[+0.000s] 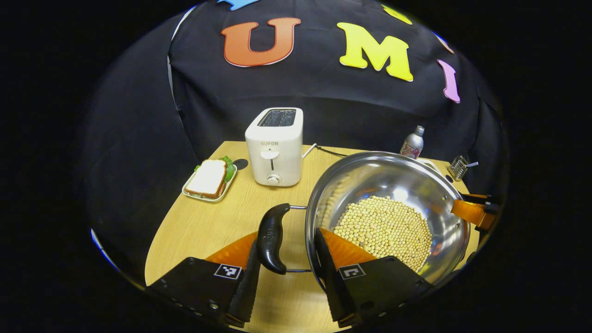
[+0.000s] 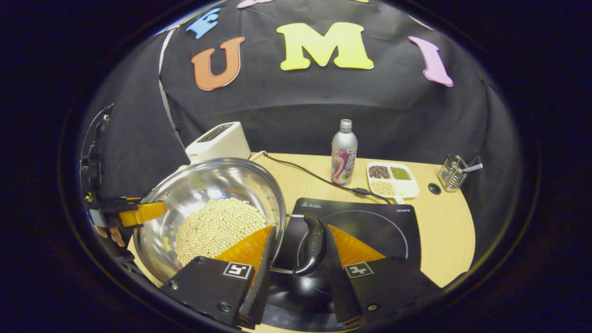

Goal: First push the handle of the pot to place it horizontally, then grasp the pot with both hands and set it on the induction cooktop.

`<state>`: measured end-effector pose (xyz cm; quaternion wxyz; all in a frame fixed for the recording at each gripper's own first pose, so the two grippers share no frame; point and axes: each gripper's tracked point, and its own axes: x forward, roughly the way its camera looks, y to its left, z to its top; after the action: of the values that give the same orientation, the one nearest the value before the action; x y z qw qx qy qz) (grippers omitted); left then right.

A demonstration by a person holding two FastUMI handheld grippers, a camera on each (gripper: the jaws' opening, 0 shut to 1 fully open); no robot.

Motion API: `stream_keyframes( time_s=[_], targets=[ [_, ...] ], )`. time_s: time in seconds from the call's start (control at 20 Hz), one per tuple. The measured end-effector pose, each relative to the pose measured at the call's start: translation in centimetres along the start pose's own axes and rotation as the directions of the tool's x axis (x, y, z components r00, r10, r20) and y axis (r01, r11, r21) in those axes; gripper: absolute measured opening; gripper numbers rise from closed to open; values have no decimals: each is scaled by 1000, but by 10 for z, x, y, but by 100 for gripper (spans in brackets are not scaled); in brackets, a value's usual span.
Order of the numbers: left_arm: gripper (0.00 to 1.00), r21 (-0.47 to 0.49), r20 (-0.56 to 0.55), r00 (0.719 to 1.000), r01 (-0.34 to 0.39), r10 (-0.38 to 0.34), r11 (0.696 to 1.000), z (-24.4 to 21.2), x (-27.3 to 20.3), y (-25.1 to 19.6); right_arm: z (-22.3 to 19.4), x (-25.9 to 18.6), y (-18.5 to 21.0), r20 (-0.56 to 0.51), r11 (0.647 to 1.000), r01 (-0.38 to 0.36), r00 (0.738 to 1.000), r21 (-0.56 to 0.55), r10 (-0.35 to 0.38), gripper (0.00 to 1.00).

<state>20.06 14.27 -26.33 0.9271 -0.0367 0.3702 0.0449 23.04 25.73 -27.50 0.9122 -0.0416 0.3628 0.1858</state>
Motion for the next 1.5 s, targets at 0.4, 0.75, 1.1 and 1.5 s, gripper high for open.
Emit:
stream_keyframes(
  time_s=[0.4, 0.75, 1.1, 1.5],
  targets=[
    [61, 61, 45, 998, 47, -49, 997, 33, -26, -88, 22, -51, -85, 34, 998, 41, 999, 55, -42, 56],
    [61, 103, 61, 991, 108, -115, 989, 48, -23, -174, 23, -78, -165, 66, 991, 86, 993, 100, -93, 57],
    [61, 109, 29, 988, 148, -152, 983, 28, 3, -220, 2, -70, -211, 53, 983, 103, 992, 149, -112, 59],
    [61, 127, 19, 990, 137, -140, 982, 2, 29, -236, -30, -29, -231, 36, 978, 126, 990, 165, -134, 56]
  ],
)
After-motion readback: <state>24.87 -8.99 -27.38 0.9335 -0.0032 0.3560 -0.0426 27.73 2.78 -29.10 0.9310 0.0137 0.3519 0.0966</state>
